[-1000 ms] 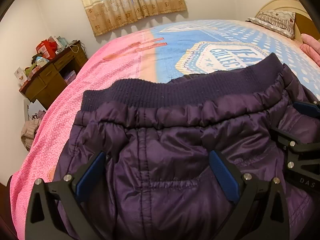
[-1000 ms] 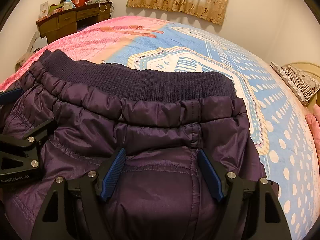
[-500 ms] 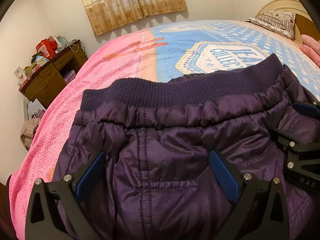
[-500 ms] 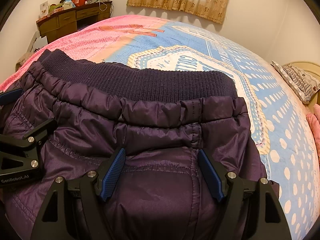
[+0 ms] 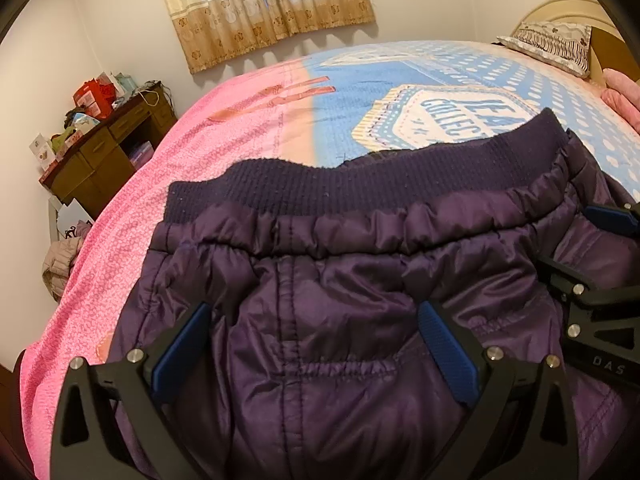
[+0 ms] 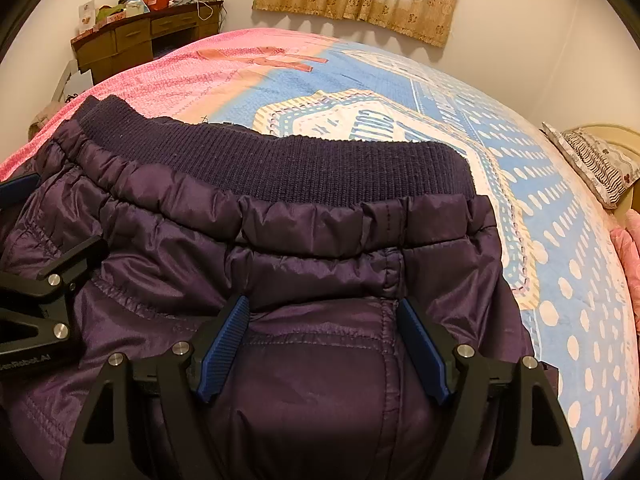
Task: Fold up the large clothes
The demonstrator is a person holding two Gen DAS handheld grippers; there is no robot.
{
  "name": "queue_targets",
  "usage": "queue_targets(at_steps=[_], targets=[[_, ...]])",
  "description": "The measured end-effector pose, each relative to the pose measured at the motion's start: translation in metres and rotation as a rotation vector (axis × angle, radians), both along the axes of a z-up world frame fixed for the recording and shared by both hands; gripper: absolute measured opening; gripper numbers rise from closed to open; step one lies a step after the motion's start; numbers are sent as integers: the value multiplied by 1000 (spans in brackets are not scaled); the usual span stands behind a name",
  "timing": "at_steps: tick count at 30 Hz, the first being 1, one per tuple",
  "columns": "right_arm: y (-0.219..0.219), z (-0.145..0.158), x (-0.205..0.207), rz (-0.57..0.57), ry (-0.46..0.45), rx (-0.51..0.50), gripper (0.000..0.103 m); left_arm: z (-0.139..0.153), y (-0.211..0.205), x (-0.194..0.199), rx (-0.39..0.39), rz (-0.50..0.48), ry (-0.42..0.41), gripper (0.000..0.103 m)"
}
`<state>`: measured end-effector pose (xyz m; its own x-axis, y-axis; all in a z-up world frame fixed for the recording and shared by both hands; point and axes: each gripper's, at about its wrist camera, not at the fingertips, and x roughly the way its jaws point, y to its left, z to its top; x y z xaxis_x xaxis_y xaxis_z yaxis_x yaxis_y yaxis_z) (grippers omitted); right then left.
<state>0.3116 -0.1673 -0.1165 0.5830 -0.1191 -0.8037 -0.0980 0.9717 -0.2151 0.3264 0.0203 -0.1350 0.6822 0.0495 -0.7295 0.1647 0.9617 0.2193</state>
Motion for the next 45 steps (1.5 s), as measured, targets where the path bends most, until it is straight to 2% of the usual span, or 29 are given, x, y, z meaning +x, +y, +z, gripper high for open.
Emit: queue_targets(at_steps=[3, 5, 7, 8, 10, 12, 15, 18, 21, 24, 27, 31, 33, 35, 36, 37, 38, 40, 42, 43, 45], targets=[[-2, 6, -1, 4, 3, 12, 77, 14, 8, -8, -21, -19, 16, 103], [-7, 16, -7, 12, 14, 35, 77, 32, 20, -23, -54, -20, 14, 98], [-11, 38, -25, -13, -33, 72, 77, 61, 45, -53, -147, -16, -55, 102], [-10, 56, -42, 3, -95, 116, 78, 72, 58, -68, -162, -11, -97, 103], [-1, 73, -65, 38, -151, 137, 83, 81, 80, -88, -180, -2, -124, 103], [14, 80, -88, 89, -190, 147, 86, 74, 112, -105, -213, 35, -99, 103], [33, 72, -102, 145, -178, 171, 86, 45, 149, -115, -267, 115, -41, 103], [42, 53, -103, 154, -166, 173, 86, 12, 177, -122, -421, 171, 20, 103], [41, 37, -96, 139, -134, 182, 88, -4, 186, -124, -622, 142, 46, 103], [42, 25, -90, 137, -100, 165, 90, -12, 182, -115, -726, 84, 63, 103], [44, 20, -93, 143, -118, 145, 91, -27, 183, -96, -823, 98, 99, 103], [41, 15, -97, 143, -142, 155, 91, -32, 188, -82, -968, 78, 68, 103], [43, 12, -97, 141, -147, 150, 91, -34, 187, -76, -965, 67, 87, 103], [44, 11, -97, 135, -159, 144, 91, -34, 178, -72, -911, 36, 78, 103], [45, 10, -99, 132, -171, 145, 91, -32, 174, -73, -890, 15, 67, 97], [45, 10, -100, 131, -183, 149, 91, -31, 175, -75, -907, -13, 57, 80], [45, 10, -102, 130, -194, 155, 91, -32, 176, -75, -968, -45, 65, 73], [45, 10, -102, 129, -201, 158, 91, -35, 183, -75, -1054, -45, 64, 55], [44, 8, -103, 129, -201, 156, 91, -39, 186, -70, -1074, -7, 83, 56], [43, 8, -104, 130, -202, 159, 91, -41, 186, -70, -1076, 19, 86, 62], [45, 9, -103, 130, -202, 160, 91, -40, 184, -70, -1061, 36, 83, 67]])
